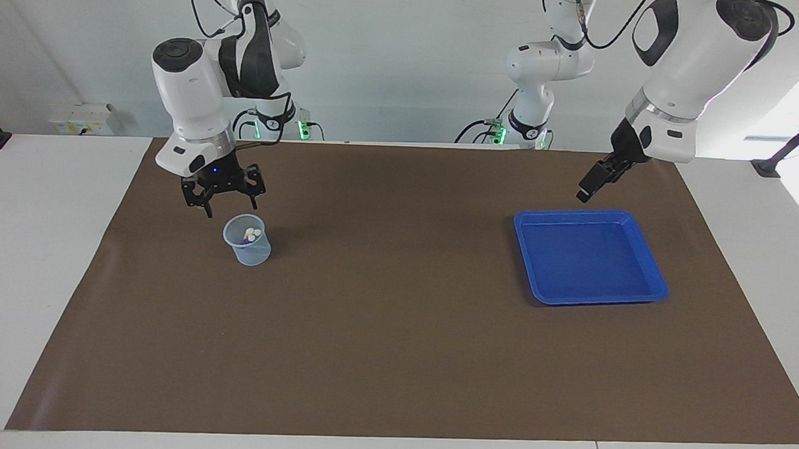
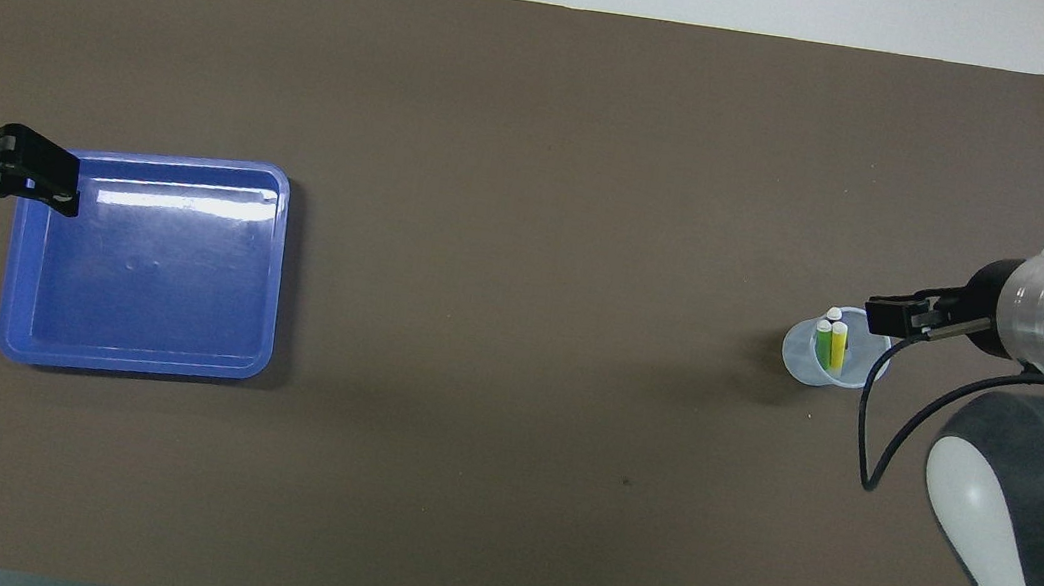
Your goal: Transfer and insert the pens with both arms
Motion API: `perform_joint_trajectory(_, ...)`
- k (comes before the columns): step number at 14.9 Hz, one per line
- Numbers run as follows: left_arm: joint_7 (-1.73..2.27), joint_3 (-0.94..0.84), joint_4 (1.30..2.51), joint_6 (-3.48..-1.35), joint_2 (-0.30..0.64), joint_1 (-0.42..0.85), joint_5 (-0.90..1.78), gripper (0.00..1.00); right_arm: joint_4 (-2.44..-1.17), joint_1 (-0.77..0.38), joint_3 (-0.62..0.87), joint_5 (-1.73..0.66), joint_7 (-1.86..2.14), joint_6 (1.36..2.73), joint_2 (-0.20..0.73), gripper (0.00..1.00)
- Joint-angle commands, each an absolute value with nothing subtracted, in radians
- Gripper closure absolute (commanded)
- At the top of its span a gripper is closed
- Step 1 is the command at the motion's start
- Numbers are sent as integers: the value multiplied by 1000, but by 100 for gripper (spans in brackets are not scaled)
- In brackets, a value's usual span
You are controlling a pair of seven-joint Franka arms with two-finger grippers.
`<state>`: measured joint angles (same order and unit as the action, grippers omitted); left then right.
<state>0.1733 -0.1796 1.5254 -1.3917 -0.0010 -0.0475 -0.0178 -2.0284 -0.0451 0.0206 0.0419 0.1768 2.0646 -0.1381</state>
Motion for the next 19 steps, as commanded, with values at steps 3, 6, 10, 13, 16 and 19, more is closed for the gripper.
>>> perform_joint_trajectory(3,-37,-127,1554,-1305,-47,20,-32,0,-1742,-38,18,37,98,1783,-69,0)
perform_joint_trajectory(6,-35,-124,1609,-1469,-66,32,1,0,-1597,-38,20,12,19,1629,-25,0)
perform_joint_trajectory(10,-32,-123,1539,-1480,-14,32,2,0,-1565,-41,18,15,3,1562,-18,0)
perform_joint_trajectory(13,-29,-106,1526,-1486,-8,32,17,0,-1569,-43,18,17,3,1548,-21,0)
perform_joint_trajectory(16,-6,-103,1554,-1523,-6,38,25,0,-1577,-43,20,17,2,1540,-25,0)
perform_joint_trajectory(19,-8,-104,1549,-1517,-6,38,25,0,-1577,-43,20,14,-6,1539,-25,0)
